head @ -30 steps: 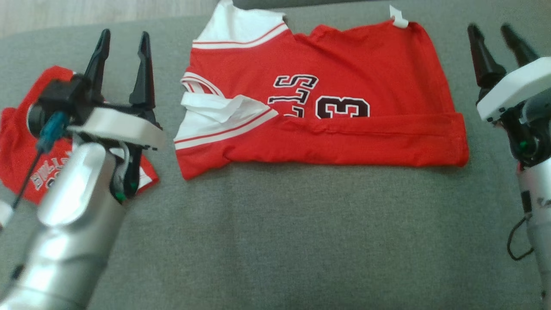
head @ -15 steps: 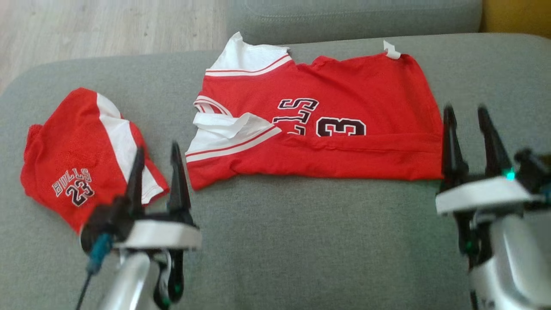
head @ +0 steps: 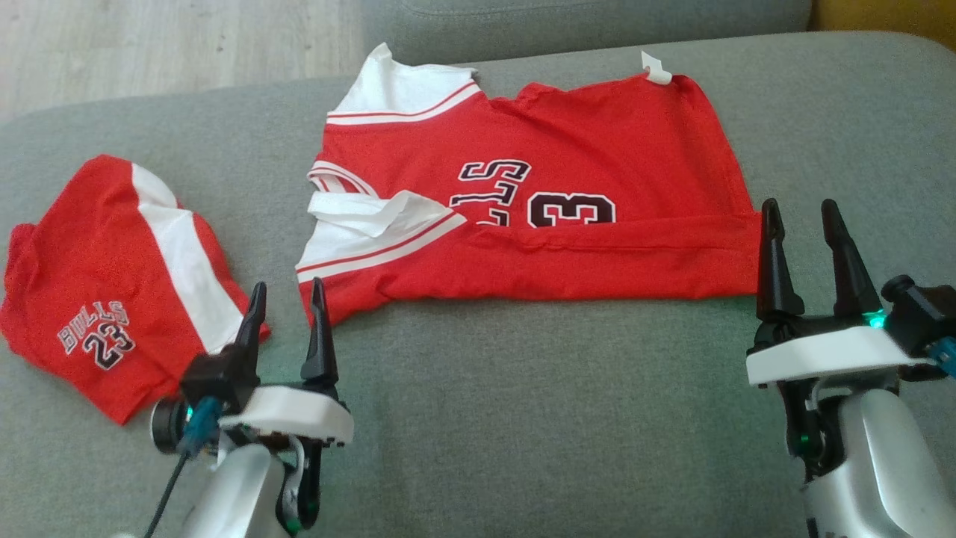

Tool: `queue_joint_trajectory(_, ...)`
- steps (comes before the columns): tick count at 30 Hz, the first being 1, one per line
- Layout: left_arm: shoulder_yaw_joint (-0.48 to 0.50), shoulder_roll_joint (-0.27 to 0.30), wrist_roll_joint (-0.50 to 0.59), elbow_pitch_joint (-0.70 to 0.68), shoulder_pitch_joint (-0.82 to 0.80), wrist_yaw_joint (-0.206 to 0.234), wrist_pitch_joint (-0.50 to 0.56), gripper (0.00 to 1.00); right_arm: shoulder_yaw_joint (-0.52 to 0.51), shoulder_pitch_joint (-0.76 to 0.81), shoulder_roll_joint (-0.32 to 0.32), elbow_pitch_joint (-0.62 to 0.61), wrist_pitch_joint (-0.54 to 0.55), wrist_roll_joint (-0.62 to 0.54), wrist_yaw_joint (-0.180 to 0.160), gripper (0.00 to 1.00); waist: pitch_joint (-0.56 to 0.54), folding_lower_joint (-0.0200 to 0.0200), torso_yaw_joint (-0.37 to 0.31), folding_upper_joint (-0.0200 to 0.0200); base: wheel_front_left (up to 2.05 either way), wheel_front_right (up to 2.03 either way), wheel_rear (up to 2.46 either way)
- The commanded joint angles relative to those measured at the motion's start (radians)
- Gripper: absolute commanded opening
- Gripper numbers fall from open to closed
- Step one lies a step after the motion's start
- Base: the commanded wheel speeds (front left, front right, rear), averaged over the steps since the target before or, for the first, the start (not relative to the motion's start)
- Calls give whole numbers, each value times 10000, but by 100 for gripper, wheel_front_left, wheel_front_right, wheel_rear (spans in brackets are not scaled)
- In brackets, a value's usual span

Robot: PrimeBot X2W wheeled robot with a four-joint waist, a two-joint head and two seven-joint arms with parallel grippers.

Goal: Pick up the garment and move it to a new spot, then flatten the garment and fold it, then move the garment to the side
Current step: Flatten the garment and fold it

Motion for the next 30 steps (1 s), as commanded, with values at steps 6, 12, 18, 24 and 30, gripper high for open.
queue_joint_trajectory(6, 218, 133, 211, 1072, -1094, 178, 570, 100, 269, -458, 52, -499, 63, -85, -7, 100, 271, 0, -250, 0, 0, 0, 0)
queue_joint_trajectory(12, 136, 235, 229, 1867, -1374, 246, 1035, 100, 347, -504, 54, -528, 64, -15, -7, 100, 418, 0, -403, 0, 0, 0, 0)
queue_joint_trajectory(18, 49, 365, 241, 2500, -1630, 267, 1395, 100, 462, -542, 55, -468, 28, 74, -7, 100, 512, 0, -552, 0, 0, 0, 0)
queue_joint_trajectory(24, 72, 475, 166, 2878, -1827, 316, 1594, 100, 679, -639, 56, -368, -51, 195, -7, 100, 607, 0, -767, 0, 0, 0, 0)
queue_joint_trajectory(30, -87, 507, 6, 3296, -1986, 90, 2286, 42, 764, -724, 56, -226, -182, 316, -7, 100, 660, 0, -924, 0, 0, 0, 0)
